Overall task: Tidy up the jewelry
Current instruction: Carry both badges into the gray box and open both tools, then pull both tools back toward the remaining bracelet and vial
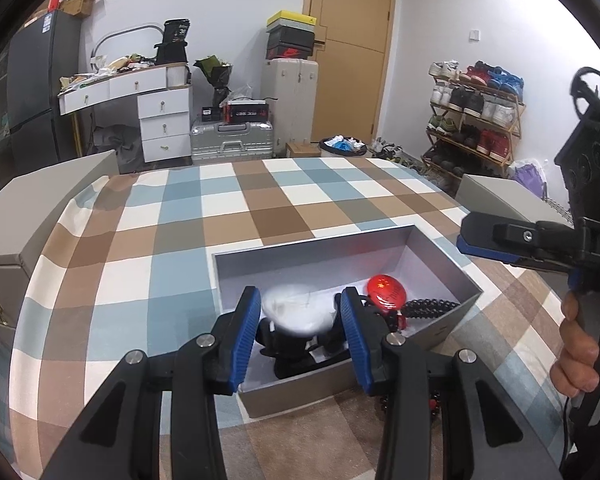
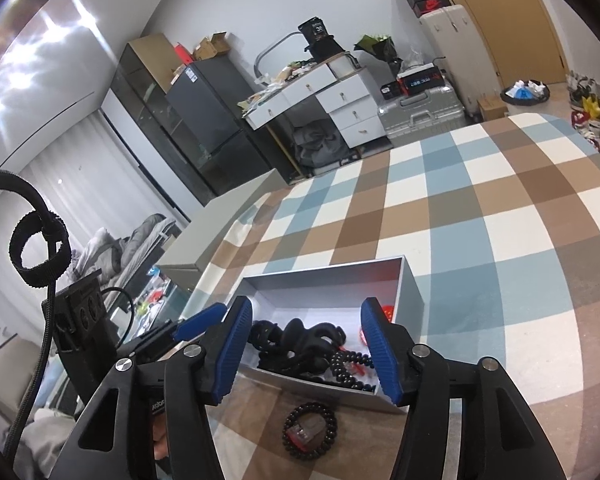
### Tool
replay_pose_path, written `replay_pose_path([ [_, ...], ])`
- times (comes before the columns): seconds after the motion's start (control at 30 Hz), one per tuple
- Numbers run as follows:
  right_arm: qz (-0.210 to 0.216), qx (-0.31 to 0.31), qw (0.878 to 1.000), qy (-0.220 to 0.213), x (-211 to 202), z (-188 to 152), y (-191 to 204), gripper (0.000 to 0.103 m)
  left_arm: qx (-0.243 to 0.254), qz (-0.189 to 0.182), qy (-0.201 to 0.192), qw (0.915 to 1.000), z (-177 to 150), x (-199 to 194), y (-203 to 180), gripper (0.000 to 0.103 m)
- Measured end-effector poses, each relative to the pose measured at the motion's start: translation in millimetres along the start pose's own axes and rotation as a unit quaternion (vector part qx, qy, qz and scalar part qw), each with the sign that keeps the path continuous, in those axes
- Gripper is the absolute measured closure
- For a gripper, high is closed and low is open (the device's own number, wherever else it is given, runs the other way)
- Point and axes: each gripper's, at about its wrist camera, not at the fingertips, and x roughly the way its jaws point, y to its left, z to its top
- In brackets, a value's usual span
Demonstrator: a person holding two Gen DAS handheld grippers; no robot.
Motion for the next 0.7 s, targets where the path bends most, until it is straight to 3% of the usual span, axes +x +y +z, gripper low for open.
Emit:
replay_pose_path([
  [0.03, -0.002, -0.001, 1.0, -0.001, -2, 0, 0, 0.041, 0.002, -0.002, 0.0, 1.0, 0, -1, -1, 0.065],
  [0.1, -0.005, -0.002, 1.0, -0.002, -6, 1, 1, 0.036, 0.004, -0.001, 0.001, 1.0, 1, -5, -2, 0.045],
  [0.2, -0.009, -0.008, 1.0, 0.005, -14, 0, 3, 0.028, -0.005, 0.0, 0.0, 1.0, -1, -13, -2, 0.025],
  [0.33, -0.021, -0.023, 0.999, 0.018, -25, -6, 7, 0.015, -0.004, 0.015, 0.006, 0.9999, -4, -21, -5, 0.018],
  [0.43, -0.032, -0.034, 0.998, 0.033, -32, -12, 10, 0.008, 0.005, 0.023, 0.006, 0.9997, -11, -27, -8, 0.002],
  [0.7, -0.058, -0.124, 0.984, 0.111, -26, -57, 13, 0.005, 0.03, 0.043, 0.025, 0.9983, -28, -31, -10, 0.001],
])
